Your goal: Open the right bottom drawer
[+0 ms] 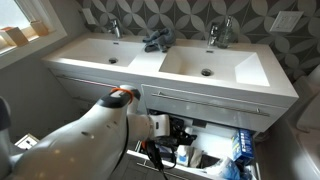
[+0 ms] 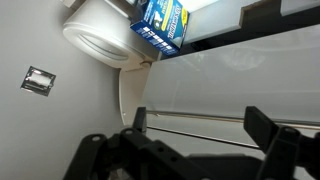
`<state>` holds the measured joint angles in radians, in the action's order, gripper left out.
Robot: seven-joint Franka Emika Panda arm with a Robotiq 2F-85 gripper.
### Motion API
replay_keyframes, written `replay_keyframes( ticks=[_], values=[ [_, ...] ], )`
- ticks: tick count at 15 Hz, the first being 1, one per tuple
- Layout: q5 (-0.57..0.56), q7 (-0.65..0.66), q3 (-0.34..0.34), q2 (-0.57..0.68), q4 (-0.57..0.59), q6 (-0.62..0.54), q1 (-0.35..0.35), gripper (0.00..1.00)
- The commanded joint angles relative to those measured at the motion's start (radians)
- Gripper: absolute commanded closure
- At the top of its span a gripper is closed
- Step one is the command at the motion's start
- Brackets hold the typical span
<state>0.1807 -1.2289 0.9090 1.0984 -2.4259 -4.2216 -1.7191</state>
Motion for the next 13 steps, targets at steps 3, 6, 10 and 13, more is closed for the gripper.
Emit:
replay_keyframes(
  ticks=[3, 6, 10, 13],
  values=[
    [0.329, -0.032, 0.001, -0.264, -0.086, -0.006, 0.196, 0.0],
    [0.57, -0.149, 0.069, -0.344, -0.128, 0.038, 0.253, 0.0],
    [0.572, 0.028, -0.073, -0.519, -0.154, 0.207, 0.416, 0.0],
    [0.576, 0.024, -0.074, -0.539, -0.167, 0.221, 0.413, 0.0]
  ],
)
